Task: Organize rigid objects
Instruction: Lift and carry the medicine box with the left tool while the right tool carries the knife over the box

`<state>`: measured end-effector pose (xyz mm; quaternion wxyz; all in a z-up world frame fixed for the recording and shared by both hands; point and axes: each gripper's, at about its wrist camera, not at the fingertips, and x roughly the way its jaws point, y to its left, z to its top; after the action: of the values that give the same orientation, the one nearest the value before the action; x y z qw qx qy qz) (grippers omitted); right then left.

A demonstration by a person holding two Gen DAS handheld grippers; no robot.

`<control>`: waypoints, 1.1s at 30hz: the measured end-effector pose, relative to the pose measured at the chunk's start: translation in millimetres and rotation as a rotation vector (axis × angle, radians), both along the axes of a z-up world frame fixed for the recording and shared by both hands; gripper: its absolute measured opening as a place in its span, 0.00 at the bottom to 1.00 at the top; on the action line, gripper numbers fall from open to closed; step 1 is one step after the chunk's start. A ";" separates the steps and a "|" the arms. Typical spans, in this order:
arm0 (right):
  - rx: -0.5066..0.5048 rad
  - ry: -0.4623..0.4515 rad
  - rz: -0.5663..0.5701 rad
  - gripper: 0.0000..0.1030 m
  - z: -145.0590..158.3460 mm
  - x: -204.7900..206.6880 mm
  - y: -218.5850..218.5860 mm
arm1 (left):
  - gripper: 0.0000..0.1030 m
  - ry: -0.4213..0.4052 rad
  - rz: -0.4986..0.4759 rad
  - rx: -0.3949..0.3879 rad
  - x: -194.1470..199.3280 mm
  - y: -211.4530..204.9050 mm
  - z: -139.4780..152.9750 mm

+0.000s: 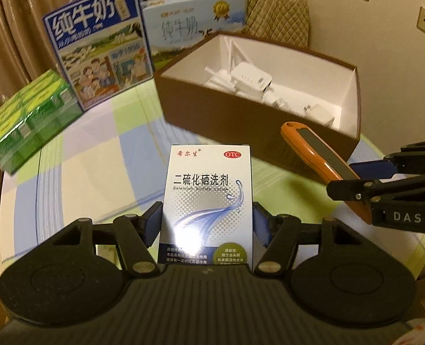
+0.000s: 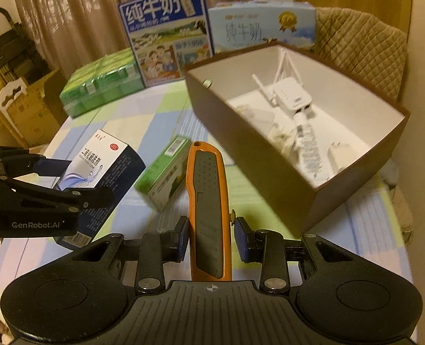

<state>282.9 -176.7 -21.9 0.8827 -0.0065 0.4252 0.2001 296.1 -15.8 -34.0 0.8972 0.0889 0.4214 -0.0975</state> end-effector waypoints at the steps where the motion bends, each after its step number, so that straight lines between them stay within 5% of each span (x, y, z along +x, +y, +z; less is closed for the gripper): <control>1: 0.003 -0.003 -0.006 0.30 2.5 2.5 -2.4 | 0.59 -0.008 -0.007 -0.003 3.6 -4.6 3.5; 18: 0.043 -0.057 -0.055 0.30 38.2 78.1 -49.0 | 0.59 -0.077 -0.057 -0.037 89.9 -76.4 31.1; 33: -0.025 -0.050 -0.054 0.30 25.2 177.7 -87.9 | 0.59 -0.009 -0.012 -0.032 195.2 -117.7 10.8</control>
<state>460.6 -264.6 3.4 0.8979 -0.0111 0.4057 0.1705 491.2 -133.5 -23.2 0.8999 0.0774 0.4151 -0.1092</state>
